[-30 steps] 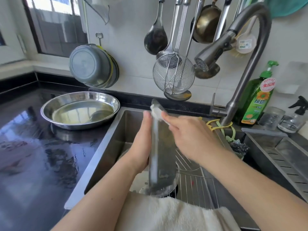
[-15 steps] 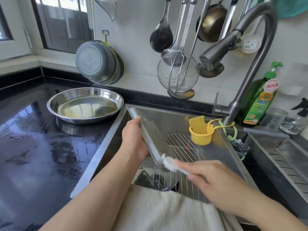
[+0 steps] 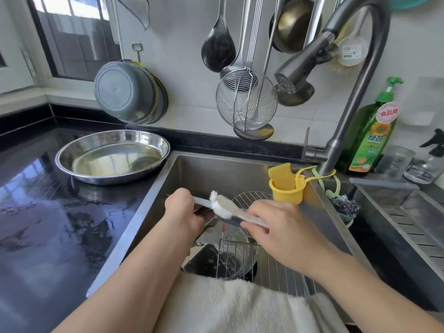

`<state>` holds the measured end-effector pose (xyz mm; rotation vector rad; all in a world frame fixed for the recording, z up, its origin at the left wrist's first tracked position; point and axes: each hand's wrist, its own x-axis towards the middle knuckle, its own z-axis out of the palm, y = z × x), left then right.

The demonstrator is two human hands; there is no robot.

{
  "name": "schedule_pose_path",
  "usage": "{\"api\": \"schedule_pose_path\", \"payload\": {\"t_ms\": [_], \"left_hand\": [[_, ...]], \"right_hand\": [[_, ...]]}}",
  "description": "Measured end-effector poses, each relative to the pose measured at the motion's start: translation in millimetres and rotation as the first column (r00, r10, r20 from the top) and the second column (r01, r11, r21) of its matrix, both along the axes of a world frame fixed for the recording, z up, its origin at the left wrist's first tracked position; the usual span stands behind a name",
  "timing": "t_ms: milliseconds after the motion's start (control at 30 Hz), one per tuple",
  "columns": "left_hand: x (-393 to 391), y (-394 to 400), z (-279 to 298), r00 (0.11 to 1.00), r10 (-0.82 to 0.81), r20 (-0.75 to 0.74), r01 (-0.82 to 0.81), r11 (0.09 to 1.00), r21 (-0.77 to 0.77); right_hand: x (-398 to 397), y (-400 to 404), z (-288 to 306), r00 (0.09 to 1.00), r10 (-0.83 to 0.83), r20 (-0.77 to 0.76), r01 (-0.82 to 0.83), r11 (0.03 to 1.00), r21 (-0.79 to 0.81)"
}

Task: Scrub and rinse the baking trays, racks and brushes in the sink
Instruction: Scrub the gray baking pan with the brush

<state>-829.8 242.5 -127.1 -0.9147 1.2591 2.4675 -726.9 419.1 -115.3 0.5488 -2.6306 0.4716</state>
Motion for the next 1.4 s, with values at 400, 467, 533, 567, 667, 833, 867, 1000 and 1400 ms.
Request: {"api": "schedule_pose_path", "payload": {"t_ms": [400, 467, 533, 567, 667, 833, 867, 1000, 1400], "left_hand": [[3, 6, -10, 0.911, -0.304, -0.28, 0.187, 0.907, -0.378], [-1, 6, -16, 0.863, -0.341, -0.373, 0.11, 0.847, -0.52], [-3, 2, -18, 0.796, -0.354, -0.491, -0.082, 0.74, -0.668], [-3, 2, -16, 0.764, -0.356, -0.538, -0.137, 0.725, -0.675], [-3, 2, -19, 0.75, -0.426, -0.505, -0.088, 0.693, -0.716], [-5, 6, -24, 0.708, -0.541, -0.455, -0.16, 0.504, -0.849], [-5, 6, -26, 0.702, -0.548, -0.455, -0.157, 0.504, -0.849], [-1, 13, -26, 0.678, -0.548, -0.49, -0.154, 0.546, -0.823], [14, 23, -15, 0.542, -0.587, -0.602, -0.206, 0.601, -0.772]], "right_hand": [[-10, 51, 6, 0.962, -0.271, 0.027, 0.234, 0.774, -0.588], [-11, 61, 9, 0.941, -0.335, 0.055, 0.292, 0.714, -0.636], [-14, 73, 10, 0.909, -0.402, 0.11, 0.361, 0.628, -0.689], [-15, 78, 9, 0.893, -0.426, 0.146, 0.393, 0.579, -0.714], [-20, 89, 4, 0.847, -0.449, 0.283, 0.498, 0.485, -0.719], [-22, 82, -7, 0.752, -0.621, 0.223, 0.659, 0.695, -0.288], [-20, 76, -4, 0.78, -0.601, 0.174, 0.625, 0.732, -0.272], [-11, 29, 1, 0.906, -0.382, 0.181, 0.418, 0.875, -0.246], [-23, -8, -22, 0.905, -0.393, 0.161, 0.406, 0.912, -0.06]]}}
